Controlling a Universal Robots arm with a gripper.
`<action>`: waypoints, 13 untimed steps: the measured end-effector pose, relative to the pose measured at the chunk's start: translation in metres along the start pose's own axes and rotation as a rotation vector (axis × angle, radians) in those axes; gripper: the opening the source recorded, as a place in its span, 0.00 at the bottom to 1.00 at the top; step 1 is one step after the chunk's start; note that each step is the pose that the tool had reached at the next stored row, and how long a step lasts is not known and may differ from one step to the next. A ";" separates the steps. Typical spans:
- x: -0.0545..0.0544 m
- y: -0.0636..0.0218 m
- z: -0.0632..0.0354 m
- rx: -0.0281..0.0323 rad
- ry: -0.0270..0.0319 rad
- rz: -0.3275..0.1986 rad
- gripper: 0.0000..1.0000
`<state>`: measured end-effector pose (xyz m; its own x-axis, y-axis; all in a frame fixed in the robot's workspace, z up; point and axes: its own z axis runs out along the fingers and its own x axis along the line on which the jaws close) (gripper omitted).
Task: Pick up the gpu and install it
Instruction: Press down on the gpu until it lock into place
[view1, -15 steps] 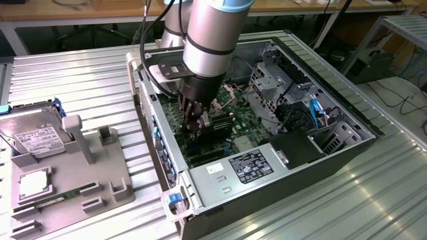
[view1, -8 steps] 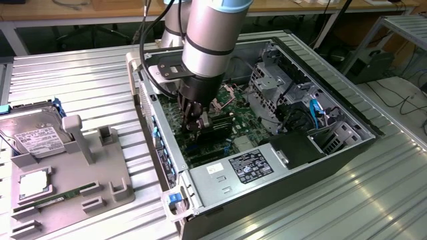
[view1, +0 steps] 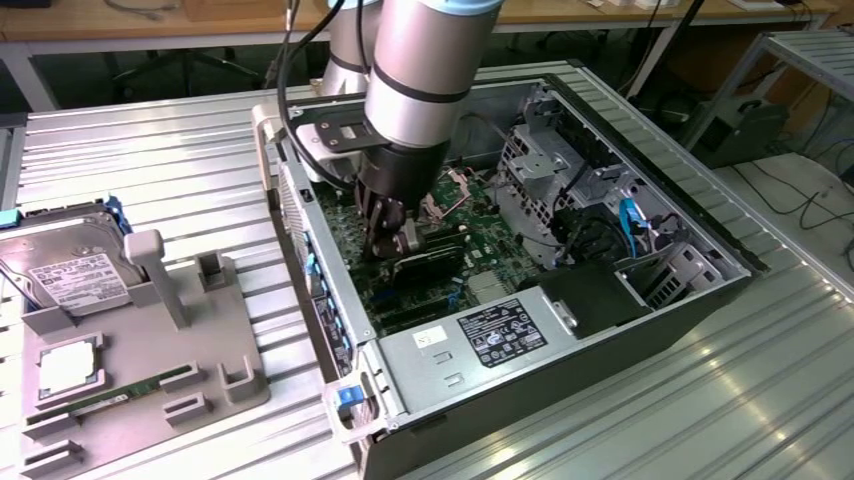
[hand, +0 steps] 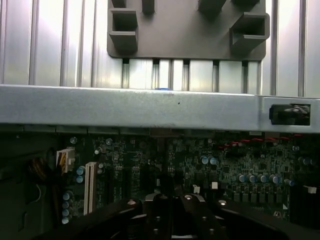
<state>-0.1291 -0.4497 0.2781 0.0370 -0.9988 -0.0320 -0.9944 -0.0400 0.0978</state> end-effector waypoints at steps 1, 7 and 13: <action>0.000 0.0001 -0.0012 -0.0002 0.0002 0.000 0.11; 0.000 -0.0005 -0.0016 0.0074 0.0008 0.000 0.11; -0.001 -0.0014 -0.0017 0.0410 0.0022 -0.003 0.11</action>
<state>-0.1277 -0.4486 0.2797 0.0399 -0.9988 -0.0300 -0.9975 -0.0415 0.0569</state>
